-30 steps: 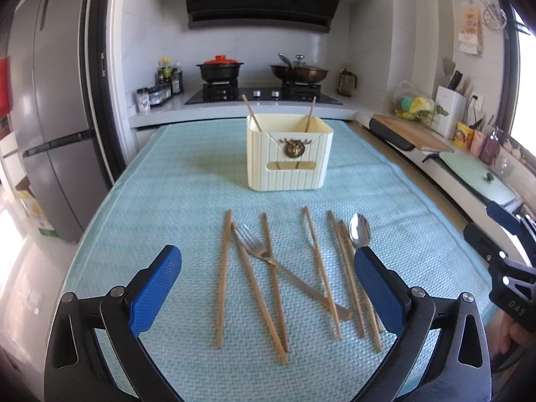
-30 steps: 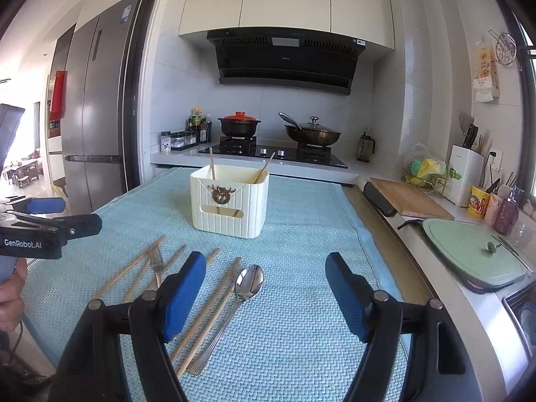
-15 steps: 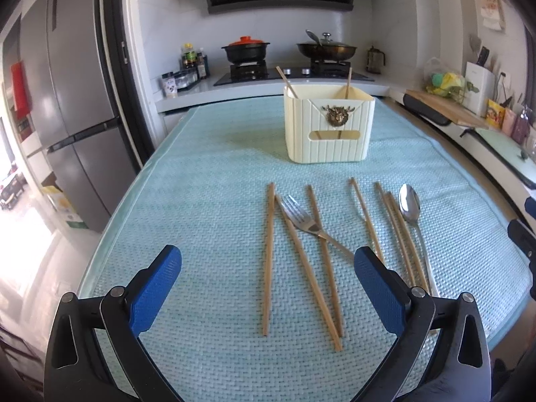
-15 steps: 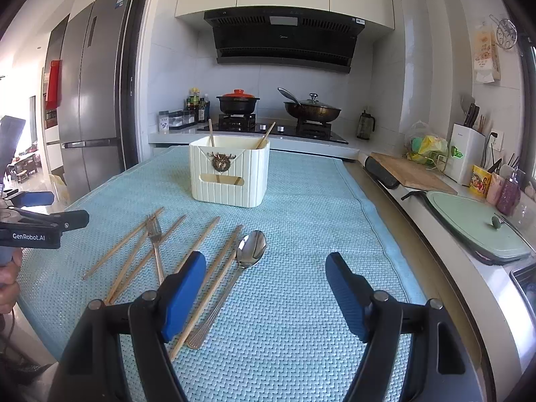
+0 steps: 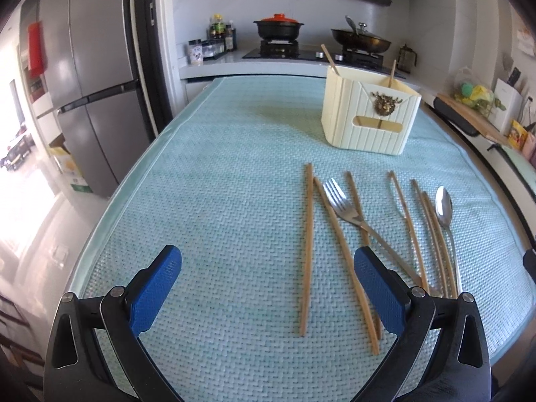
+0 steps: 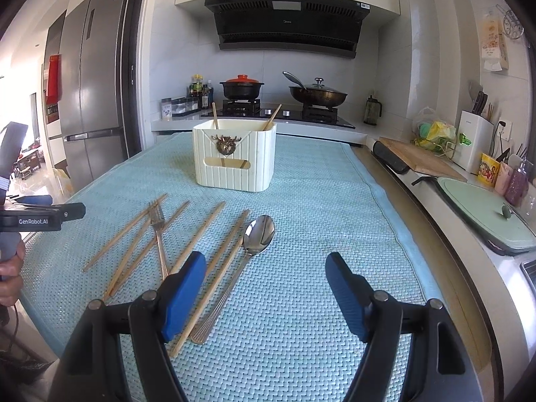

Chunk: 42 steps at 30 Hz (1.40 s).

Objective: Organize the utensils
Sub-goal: 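Withdraw both tools from the holder and move back over the utensils, then grasp a wooden chopstick with the left tool while the right tool grasps the silver spoon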

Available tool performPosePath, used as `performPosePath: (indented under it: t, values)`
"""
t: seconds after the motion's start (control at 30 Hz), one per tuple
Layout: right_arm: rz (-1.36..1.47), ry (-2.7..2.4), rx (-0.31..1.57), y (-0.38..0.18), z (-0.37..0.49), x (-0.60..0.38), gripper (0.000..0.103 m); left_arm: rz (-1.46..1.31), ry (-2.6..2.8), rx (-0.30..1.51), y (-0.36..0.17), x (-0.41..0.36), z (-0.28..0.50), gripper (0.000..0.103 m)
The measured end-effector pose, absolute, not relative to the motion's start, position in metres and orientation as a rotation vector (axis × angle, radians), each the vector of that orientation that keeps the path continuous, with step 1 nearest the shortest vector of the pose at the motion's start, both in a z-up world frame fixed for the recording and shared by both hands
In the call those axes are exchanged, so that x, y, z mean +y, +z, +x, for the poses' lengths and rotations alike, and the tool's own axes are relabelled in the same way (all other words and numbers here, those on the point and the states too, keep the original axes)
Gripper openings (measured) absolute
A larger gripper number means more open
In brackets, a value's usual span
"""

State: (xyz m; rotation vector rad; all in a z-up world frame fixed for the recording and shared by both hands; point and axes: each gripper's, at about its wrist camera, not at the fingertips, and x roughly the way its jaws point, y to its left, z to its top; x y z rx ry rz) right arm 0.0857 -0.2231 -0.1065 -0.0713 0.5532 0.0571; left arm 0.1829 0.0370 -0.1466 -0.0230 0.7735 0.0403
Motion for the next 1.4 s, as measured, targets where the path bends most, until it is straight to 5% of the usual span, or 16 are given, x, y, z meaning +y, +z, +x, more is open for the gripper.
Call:
performPosePath:
  t: [0.3, 0.47, 0.73, 1.07, 1.4]
  values:
    - [-0.023, 0.075, 0.615, -0.118, 0.094, -0.223, 0.075, -0.015, 0.051, 0.814, -0.161, 0.043, 0.190, 0.103]
    - [0.011, 0.073, 0.690, -0.131, 0.111, -0.229, 0.048, -0.009, 0.053, 0.818, -0.162, 0.044, 0.194, 0.103]
    - [0.110, 0.125, 0.825, -0.156, 0.159, -0.228, 0.041, -0.002, 0.080, 0.829, -0.166, 0.048, 0.200, 0.103]
    - [-0.007, 0.104, 0.897, -0.183, 0.195, -0.204, 0.014, 0.035, 0.088, 0.848, -0.173, 0.046, 0.201, 0.103]
    - [-0.001, 0.015, 0.941, -0.178, 0.172, -0.228, 0.013, 0.063, 0.041, 0.944, -0.194, 0.043, 0.229, 0.103]
